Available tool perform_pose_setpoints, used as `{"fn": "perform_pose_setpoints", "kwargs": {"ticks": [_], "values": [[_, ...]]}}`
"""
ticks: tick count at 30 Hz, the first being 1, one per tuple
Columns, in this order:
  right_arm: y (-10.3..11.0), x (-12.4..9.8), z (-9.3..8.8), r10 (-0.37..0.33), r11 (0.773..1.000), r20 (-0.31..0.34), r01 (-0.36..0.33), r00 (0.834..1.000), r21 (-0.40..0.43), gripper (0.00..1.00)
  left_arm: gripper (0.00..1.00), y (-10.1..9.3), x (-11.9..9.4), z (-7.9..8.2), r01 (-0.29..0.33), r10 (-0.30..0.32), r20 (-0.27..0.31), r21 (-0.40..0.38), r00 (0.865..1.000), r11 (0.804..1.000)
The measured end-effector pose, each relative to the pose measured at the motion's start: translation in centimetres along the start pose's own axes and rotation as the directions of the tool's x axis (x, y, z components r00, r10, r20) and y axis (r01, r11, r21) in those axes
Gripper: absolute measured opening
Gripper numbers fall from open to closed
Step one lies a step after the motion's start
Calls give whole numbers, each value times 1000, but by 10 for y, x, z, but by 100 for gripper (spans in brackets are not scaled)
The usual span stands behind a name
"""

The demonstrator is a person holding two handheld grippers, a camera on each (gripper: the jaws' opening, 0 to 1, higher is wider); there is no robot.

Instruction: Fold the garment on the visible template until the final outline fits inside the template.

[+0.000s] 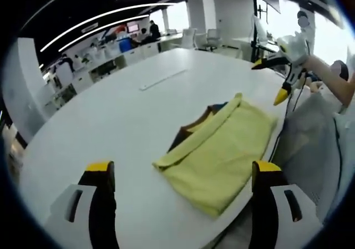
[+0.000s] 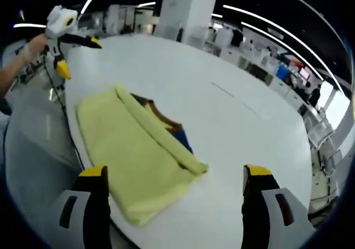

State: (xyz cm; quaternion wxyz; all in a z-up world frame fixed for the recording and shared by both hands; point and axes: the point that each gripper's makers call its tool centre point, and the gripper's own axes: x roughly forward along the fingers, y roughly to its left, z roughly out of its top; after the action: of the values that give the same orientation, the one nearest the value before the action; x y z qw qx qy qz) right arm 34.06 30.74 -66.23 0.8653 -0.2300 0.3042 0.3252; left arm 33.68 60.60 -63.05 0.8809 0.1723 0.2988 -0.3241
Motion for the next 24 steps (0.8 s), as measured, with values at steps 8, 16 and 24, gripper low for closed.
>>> {"fn": "perform_pose_setpoints", "kwargs": {"ticks": [8,16,24], "values": [[4,-10,2,2,1000,7,-2,1000,-12,100,100,-1,-7,0,-12,12,6,9,1000,1000],[8,-15,-2,-1,1000,0,1,1000,-16,100,100,-4,-14,-7,-20,20,-2,4,1000,1000],[9,-17,-12,-5,1000,-18,5,1000,1,100,100,-8,-19,-19,-24,24,-17,-16,1000,1000]]}}
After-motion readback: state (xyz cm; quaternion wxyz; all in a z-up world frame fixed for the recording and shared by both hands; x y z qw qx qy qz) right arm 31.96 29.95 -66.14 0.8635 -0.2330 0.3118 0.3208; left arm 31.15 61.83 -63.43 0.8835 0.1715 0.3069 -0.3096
